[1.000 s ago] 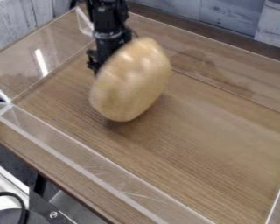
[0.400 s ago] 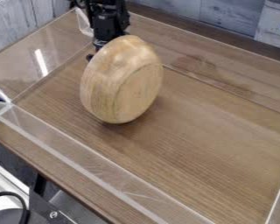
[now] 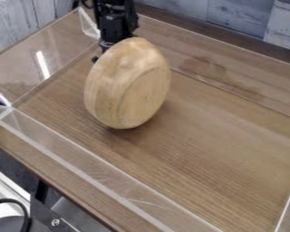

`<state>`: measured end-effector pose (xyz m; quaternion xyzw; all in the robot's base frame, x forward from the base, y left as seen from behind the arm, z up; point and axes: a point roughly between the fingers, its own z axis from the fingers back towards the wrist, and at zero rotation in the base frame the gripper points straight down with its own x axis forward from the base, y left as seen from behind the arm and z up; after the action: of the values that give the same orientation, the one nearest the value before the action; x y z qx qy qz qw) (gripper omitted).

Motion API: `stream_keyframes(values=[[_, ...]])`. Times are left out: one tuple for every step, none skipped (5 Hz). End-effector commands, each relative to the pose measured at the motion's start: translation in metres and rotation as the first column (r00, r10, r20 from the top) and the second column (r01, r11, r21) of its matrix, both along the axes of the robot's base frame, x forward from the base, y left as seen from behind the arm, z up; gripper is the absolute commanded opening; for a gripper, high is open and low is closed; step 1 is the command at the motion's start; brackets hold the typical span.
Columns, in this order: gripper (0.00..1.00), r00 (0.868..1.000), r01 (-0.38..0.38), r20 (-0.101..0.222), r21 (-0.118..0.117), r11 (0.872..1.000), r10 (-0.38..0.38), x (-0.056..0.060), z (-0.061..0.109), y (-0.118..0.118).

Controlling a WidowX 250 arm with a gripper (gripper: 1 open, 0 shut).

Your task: Put the green block in the brown bowl

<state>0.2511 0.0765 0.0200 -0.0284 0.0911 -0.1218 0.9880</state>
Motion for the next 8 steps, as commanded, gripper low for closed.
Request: stream_keyframes(values=[[0.00, 0.999, 0.039, -0.038, -0.006, 0.999, -0.039, -0.003, -0.004, -0.008], [0.00, 0.996, 0.063, -0.064, -0.011, 0.998, -0.064, -0.006, -0.005, -0.014], [0.00, 0.993, 0.075, -0.095, -0.012, 0.997, -0.076, -0.006, -0.006, -0.015], [0.00, 0.989, 0.080, -0.120, -0.019, 0.997, -0.082, -0.007, -0.007, -0.016], [0.00, 0.985, 0.088, -0.147, -0.026, 0.996, -0.091, -0.008, -0.007, -0.017], [0.00, 0.980, 0.093, -0.176, -0.033, 0.995, -0.098, -0.010, -0.008, -0.017], [0.00, 0.973, 0.100, -0.203, -0.040, 0.994, -0.106, -0.013, -0.008, -0.018], [0.00, 0.968, 0.104, -0.226, -0.047, 0.994, -0.112, -0.015, -0.008, -0.018]])
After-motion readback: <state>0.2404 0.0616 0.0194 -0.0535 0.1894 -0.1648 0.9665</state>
